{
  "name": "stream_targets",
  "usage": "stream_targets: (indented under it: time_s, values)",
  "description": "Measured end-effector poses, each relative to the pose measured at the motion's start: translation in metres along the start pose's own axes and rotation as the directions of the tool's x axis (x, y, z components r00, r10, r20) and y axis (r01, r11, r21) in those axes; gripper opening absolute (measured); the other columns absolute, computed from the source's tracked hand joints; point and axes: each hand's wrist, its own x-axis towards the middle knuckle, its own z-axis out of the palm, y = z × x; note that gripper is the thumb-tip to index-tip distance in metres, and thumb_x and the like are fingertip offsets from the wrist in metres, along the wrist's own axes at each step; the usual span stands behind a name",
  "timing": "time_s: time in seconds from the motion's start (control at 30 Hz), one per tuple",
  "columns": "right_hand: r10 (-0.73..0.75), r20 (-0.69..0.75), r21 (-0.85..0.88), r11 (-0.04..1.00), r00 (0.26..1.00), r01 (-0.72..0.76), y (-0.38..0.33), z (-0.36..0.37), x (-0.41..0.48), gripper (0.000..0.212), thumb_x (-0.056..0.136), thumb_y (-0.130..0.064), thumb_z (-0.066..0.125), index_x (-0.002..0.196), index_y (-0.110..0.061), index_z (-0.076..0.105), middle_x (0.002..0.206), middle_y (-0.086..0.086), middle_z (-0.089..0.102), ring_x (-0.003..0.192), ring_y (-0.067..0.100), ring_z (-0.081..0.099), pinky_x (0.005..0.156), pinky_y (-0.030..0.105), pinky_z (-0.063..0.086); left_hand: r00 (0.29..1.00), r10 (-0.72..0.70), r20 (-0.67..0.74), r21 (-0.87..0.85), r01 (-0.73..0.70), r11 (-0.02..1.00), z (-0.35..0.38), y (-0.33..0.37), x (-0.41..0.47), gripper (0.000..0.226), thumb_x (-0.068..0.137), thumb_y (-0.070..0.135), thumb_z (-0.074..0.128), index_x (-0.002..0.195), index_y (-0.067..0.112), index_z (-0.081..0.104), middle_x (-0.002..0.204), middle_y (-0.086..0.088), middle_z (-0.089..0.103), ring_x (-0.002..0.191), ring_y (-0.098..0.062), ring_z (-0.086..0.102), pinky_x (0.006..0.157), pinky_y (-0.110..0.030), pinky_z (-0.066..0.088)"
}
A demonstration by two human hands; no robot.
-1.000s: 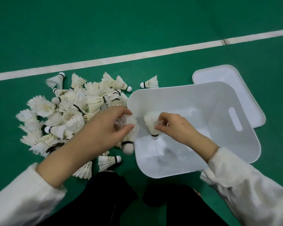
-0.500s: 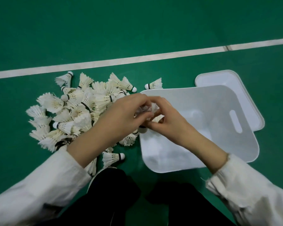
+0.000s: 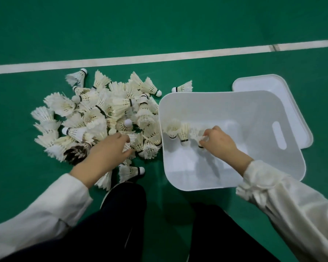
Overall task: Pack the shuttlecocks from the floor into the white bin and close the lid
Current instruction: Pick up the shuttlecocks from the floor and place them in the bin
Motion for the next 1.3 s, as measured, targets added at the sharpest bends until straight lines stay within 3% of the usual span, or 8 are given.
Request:
stream_targets:
  time_s: [0.23,0.37,0.53,0.7,0.9,0.97,1.1,1.3]
  values:
    - [-0.177,-0.073,-0.07,0.983,0.981,0.172,-0.025,-0.026,-0.031,0.035,0.09,-0.026,0.052,0.124,-0.019,0.05,0.123,0.004,0.048,0.096,0.026,0.059,0.081,0.033,0.046,0.993,0.05,0.108,0.023,-0.052,0.998,0.041,-0.003,0.007,0.037,0.089,0.027,0.054,0.123,0.013,0.046,0.12,-0.008,0.046,0.106,-0.027,0.051,0.084,-0.04,0.046]
    - [-0.497,-0.134,-0.061,0.868,0.857,0.493,-0.085,-0.058,-0.079,0.021,0.091,-0.024,0.05,0.11,-0.019,0.058,0.11,-0.002,0.057,0.096,0.02,0.059,0.082,0.034,0.046,0.997,0.061,0.052,0.031,-0.063,0.998,0.053,-0.01,0.009,0.033,0.088,0.022,0.055,0.12,0.013,0.05,0.12,-0.009,0.043,0.104,-0.028,0.047,0.087,-0.039,0.043]
    - [-0.696,0.028,-0.149,0.707,0.717,0.691,-0.152,-0.037,-0.099,0.023,0.093,-0.02,0.045,0.112,-0.011,0.055,0.111,0.008,0.056,0.102,0.026,0.052,0.082,0.036,0.042,0.99,0.104,-0.099,-0.036,-0.108,0.994,0.057,-0.023,-0.003,0.019,0.084,0.014,0.057,0.101,0.006,0.057,0.103,-0.014,0.049,0.093,-0.033,0.052,0.074,-0.044,0.046]
    - [-0.485,0.181,-0.082,0.86,0.856,0.504,-0.182,0.039,-0.067,0.023,0.091,-0.014,0.044,0.108,-0.003,0.055,0.108,0.017,0.057,0.1,0.033,0.055,0.071,0.032,0.037,0.945,0.069,-0.319,-0.206,-0.14,0.968,0.034,-0.045,-0.02,0.014,0.082,0.018,0.065,0.084,0.006,0.058,0.09,-0.011,0.055,0.088,-0.028,0.05,0.074,-0.041,0.044]
    - [-0.206,0.121,0.174,0.967,0.971,0.184,-0.191,0.081,-0.021,0.026,0.095,-0.014,0.042,0.105,0.001,0.061,0.106,0.018,0.064,0.098,0.032,0.059,0.078,0.032,0.044,0.964,0.12,-0.239,-0.243,-0.179,0.953,0.046,-0.058,-0.022,0.026,0.086,0.019,0.06,0.11,0.011,0.059,0.108,-0.006,0.057,0.102,-0.025,0.051,0.086,-0.04,0.045]
    - [-0.097,0.108,0.377,0.925,0.989,0.049,-0.193,0.088,-0.011,0.028,0.093,-0.024,0.048,0.107,-0.004,0.062,0.103,0.014,0.065,0.095,0.029,0.06,0.08,0.032,0.045,0.984,0.12,-0.13,-0.218,-0.146,0.965,0.056,-0.058,-0.018,0.036,0.087,0.025,0.058,0.121,0.015,0.053,0.116,-0.003,0.053,0.109,-0.022,0.048,0.092,-0.036,0.042]
    - [0.023,0.09,0.605,0.793,0.996,-0.073,-0.198,0.098,0.004,0.027,0.089,-0.032,0.057,0.097,-0.007,0.063,0.087,0.01,0.065,0.08,0.026,0.06,0.074,0.036,0.048,0.994,0.065,-0.093,-0.176,-0.081,0.981,0.067,-0.047,-0.014,0.041,0.087,0.038,0.056,0.123,0.019,0.049,0.115,-0.004,0.045,0.102,-0.021,0.048,0.074,-0.035,0.047]
    - [0.155,0.144,0.826,0.525,0.977,-0.205,-0.204,0.089,0.01,0.005,0.086,-0.013,0.061,0.088,-0.009,0.064,0.063,0.004,0.057,0.048,0.013,0.049,0.038,0.018,0.035,0.964,0.213,-0.159,-0.117,-0.232,0.966,0.063,-0.051,-0.009,0.026,0.084,0.035,0.062,0.096,0.012,0.064,0.103,-0.006,0.048,0.096,-0.024,0.048,0.072,-0.039,0.048]
